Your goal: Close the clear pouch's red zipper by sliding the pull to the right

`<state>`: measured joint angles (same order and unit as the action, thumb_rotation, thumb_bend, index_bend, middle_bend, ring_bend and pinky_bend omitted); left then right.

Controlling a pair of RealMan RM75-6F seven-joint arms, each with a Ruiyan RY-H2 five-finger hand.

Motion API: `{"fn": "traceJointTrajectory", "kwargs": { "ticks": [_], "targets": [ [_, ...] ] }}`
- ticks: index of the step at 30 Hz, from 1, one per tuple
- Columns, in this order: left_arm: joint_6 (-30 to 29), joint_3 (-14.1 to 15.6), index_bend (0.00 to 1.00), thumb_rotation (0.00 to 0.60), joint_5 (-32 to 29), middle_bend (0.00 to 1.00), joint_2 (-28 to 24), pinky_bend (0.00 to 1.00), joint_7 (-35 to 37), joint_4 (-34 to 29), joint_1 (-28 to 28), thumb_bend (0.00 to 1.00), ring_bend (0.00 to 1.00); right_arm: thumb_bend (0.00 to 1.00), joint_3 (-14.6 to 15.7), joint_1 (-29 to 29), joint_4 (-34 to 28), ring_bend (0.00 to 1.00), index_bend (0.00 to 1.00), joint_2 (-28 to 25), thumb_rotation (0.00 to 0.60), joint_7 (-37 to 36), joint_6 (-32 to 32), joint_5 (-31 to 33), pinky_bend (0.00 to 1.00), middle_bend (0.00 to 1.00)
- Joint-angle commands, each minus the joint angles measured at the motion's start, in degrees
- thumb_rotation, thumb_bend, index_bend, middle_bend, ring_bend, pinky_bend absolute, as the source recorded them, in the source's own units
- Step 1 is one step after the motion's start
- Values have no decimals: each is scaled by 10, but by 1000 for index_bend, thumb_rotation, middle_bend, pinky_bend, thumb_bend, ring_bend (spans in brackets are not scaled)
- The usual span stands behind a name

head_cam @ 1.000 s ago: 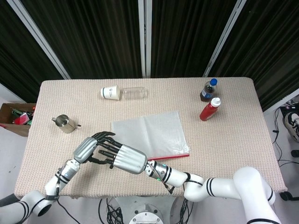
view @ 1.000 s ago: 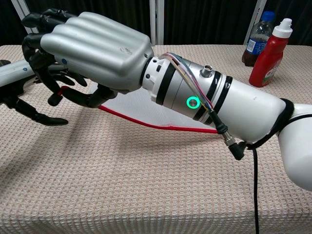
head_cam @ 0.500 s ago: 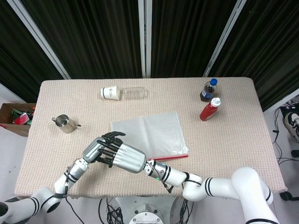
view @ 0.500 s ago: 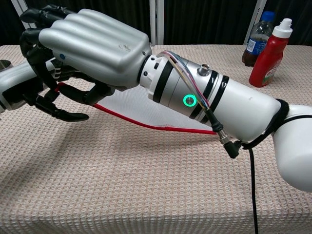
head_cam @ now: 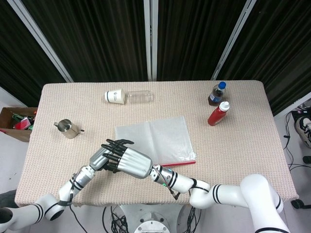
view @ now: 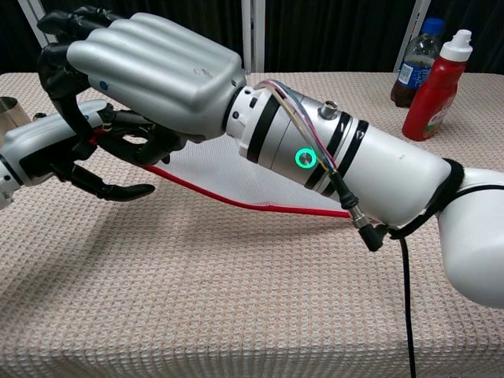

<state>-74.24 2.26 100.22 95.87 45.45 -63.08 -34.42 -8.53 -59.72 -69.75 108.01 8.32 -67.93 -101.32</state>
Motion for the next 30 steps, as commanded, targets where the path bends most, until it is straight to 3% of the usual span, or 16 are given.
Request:
{"fn": "traceJointTrajectory", "kwargs": {
  "ticks": [1, 14, 30],
  "targets": [
    [2, 3, 465, 600, 1, 155, 1, 176, 1, 0, -4, 287, 130, 477, 0, 0, 1, 0, 982, 1, 600, -2, 1, 1, 0, 232],
    [4, 11, 587, 600, -8, 182, 14, 176, 34, 13, -12, 400, 130, 477, 7, 5, 8, 0, 986, 2, 600, -11, -5, 3, 0, 234],
    [-22, 26, 616, 600, -14, 195, 21, 169, 183, 42, -6, 442, 130, 477, 68, 78, 26, 0, 992, -2, 600, -3, -80, -27, 0, 232]
  ]
}}
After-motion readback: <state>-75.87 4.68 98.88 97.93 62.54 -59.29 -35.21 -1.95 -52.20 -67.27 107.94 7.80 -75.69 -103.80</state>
